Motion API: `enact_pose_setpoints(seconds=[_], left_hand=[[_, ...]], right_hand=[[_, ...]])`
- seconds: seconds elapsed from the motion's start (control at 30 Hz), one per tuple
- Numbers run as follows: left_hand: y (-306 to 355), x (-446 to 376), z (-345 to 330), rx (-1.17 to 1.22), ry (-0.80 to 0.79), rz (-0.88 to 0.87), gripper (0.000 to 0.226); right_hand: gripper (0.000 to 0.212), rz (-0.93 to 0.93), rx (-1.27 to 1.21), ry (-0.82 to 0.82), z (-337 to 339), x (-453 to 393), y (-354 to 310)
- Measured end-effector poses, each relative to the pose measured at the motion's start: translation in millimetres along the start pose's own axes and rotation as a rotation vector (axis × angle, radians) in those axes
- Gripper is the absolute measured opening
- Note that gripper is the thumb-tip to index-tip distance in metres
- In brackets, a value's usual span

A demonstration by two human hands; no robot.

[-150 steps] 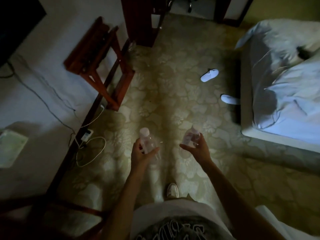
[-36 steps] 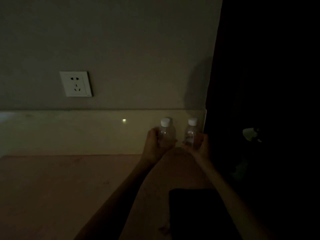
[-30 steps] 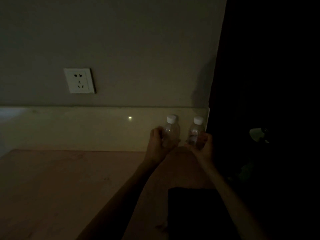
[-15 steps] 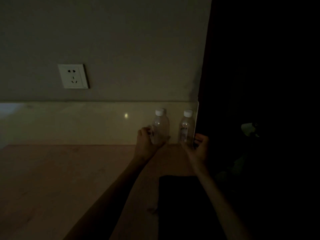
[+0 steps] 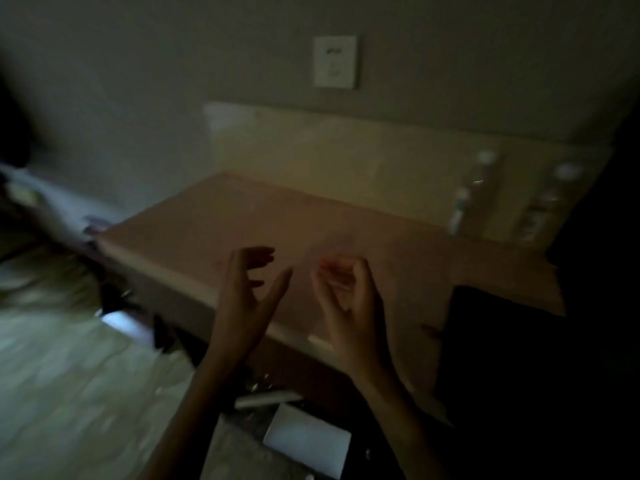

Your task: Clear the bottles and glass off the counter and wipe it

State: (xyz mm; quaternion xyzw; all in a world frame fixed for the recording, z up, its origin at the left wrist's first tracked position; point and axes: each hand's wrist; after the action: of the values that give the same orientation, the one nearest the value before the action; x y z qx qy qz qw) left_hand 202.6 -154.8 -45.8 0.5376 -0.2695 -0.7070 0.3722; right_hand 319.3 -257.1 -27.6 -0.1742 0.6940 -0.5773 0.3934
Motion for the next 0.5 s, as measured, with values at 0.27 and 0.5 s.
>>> enact_pose_setpoints(seconds=[0.27, 0.5], left_hand=[[-150.6, 213.7, 145.9, -0.268, 0.129, 0.833, 0.023], [-182.9, 403.5, 198.4, -0.075, 0.251, 1.712, 0.031]], right_hand=[[0.022, -0.522, 0.084, -0.834, -72.5, 164.1, 164.4], [0.020, -0.858, 0.675, -1.091, -0.5, 266.1, 362.0]])
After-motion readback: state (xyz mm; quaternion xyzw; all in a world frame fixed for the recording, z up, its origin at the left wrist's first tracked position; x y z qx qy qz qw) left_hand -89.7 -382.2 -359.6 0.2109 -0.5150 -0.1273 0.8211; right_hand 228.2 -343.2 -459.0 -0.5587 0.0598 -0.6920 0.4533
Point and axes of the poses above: each hand's wrist, its own x-axis away from the middle knuckle, its own z-axis out of the back of the hand, y = z × x, and after that the axes turned 6 degrees about y, right-handed
